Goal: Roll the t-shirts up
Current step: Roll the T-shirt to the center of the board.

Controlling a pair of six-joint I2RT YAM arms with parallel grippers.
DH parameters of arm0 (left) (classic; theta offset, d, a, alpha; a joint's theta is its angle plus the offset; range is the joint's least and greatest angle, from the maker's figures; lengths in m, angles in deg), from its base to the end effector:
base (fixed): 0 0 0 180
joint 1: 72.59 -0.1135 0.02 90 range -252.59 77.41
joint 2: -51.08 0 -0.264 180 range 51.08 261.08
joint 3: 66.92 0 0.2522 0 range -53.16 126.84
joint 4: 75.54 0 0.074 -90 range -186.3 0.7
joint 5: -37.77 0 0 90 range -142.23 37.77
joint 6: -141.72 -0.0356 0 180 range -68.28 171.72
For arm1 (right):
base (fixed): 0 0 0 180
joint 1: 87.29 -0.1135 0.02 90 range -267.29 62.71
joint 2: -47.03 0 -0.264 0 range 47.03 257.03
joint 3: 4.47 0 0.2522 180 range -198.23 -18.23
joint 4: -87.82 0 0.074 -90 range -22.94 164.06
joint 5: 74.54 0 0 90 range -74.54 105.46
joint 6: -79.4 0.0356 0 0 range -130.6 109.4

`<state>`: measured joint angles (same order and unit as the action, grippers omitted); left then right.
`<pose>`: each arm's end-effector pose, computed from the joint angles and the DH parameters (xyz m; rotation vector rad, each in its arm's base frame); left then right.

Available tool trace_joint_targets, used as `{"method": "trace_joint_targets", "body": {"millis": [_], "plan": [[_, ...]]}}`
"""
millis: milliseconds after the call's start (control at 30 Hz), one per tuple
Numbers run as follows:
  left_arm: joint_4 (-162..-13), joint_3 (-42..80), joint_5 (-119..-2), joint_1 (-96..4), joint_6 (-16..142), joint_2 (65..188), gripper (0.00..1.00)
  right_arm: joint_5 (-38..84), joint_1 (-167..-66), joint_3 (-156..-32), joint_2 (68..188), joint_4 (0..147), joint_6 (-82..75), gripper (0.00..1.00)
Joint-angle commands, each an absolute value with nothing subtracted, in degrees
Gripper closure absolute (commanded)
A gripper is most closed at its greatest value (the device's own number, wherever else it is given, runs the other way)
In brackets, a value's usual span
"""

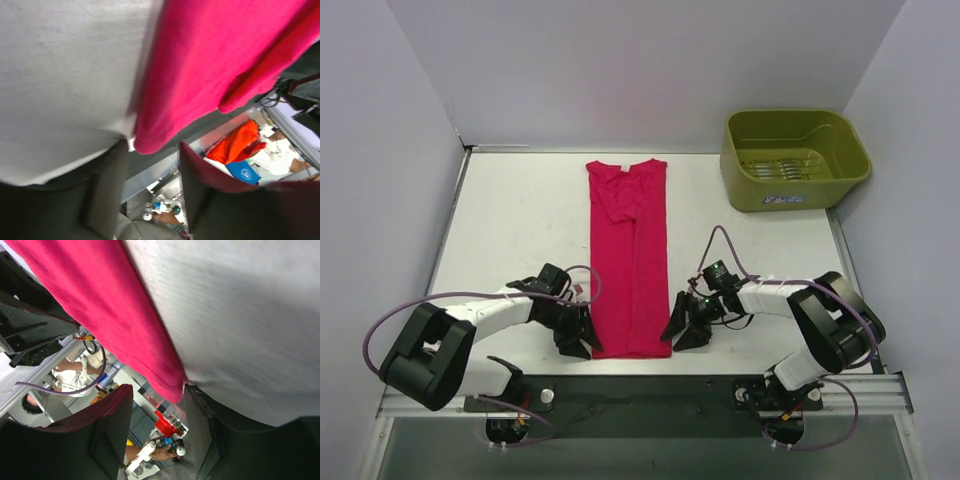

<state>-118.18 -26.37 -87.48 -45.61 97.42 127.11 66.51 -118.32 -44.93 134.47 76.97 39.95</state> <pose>0.1536 -0.1013 0.1224 0.3646 -2.7815 0.8904 0.1842 0.1431 0.1113 -0.0877 -2.6146 -1.4251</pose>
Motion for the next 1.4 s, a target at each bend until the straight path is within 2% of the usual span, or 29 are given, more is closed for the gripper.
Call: {"method": "trace_joint_targets", "body": {"millis": [0, 100, 133, 167, 200, 233, 533, 700, 933, 1367], "plan": [[-114.18, -28.72, -80.36, -44.90, 97.34, 130.00, 0.52, 62.22, -119.89, -43.89, 138.35, 73.62, 43.80, 0.56], [-112.85, -28.46, -80.44, -45.17, 97.34, 130.97, 0.64, 61.87, -120.95, -44.25, 138.35, 73.62, 43.89, 0.61], [-113.29, -28.37, -80.27, -45.26, 97.17, 130.80, 0.70, 61.78, -120.95, -43.90, 138.35, 73.70, 43.98, 0.67], [-113.73, -28.11, -79.92, -45.26, 96.82, 130.10, 0.77, 61.86, -120.95, -43.55, 138.18, 73.62, 44.24, 0.90], [-115.12, -27.85, -79.22, -45.26, 96.55, 129.66, 0.99, 61.78, -120.69, -43.46, 137.83, 73.62, 44.25, 0.98], [-115.49, -27.58, -78.69, -45.26, 96.37, 128.70, 1.00, 61.43, -120.52, -43.37, 137.47, 73.09, 43.99, 1.00], [-114.44, -25.39, -83.25, -45.52, 93.12, 119.65, 1.00, 63.01, -118.93, -43.19, 129.92, 70.28, 41.43, 1.00], [-110.67, -26.17, -89.92, -45.26, 93.56, 117.44, 1.00, 63.71, -118.84, -44.24, 126.84, 70.63, 40.82, 1.00], [-109.86, -25.83, -92.92, -45.61, 93.91, 116.03, 1.00, 64.85, -118.23, -46.00, 127.89, 72.82, 41.70, 1.00], [-108.90, -23.63, -94.51, -53.51, 94.18, 117.52, 1.00, 66.96, -112.69, -54.61, 134.83, 72.21, 39.59, 1.00]]}}
